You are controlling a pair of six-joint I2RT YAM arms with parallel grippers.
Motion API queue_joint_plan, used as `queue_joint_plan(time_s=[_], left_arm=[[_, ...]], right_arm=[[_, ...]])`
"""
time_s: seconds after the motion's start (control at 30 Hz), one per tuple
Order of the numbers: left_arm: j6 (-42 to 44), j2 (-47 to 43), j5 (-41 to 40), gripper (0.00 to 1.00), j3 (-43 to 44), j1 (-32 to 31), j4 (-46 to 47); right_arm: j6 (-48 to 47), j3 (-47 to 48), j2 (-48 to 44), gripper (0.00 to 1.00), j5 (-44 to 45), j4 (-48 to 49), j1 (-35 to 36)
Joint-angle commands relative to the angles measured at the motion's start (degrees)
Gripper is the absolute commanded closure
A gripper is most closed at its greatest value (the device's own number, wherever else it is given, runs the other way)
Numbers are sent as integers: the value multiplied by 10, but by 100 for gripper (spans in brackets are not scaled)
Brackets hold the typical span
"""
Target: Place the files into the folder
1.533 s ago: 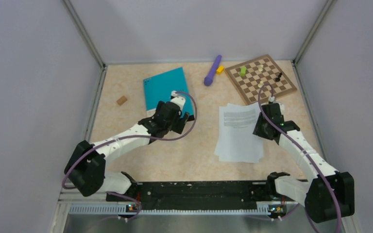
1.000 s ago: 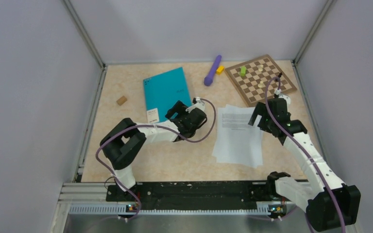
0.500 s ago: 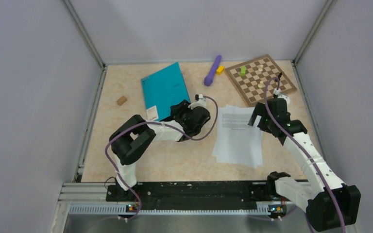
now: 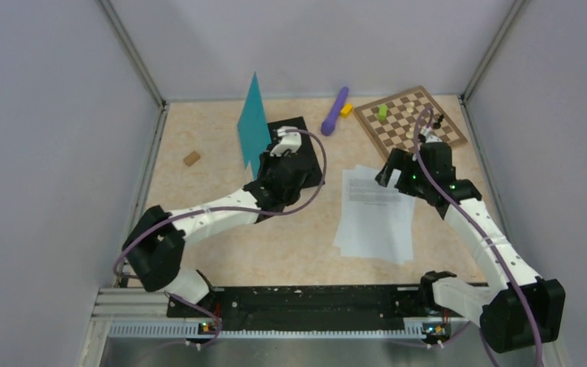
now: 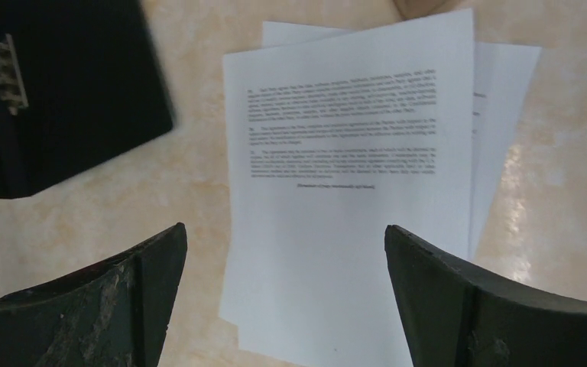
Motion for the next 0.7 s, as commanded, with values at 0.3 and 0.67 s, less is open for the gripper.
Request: queue_joint_plan(time_s=[0.3,0.67], left_arm=[[-258,-324,25,100,-122,3,-118],[-290,-402,45,100,-122,9,-160]], right_arm=[[165,7,155,1,-184,240,127],[218,-14,258,1,-253,377,138]])
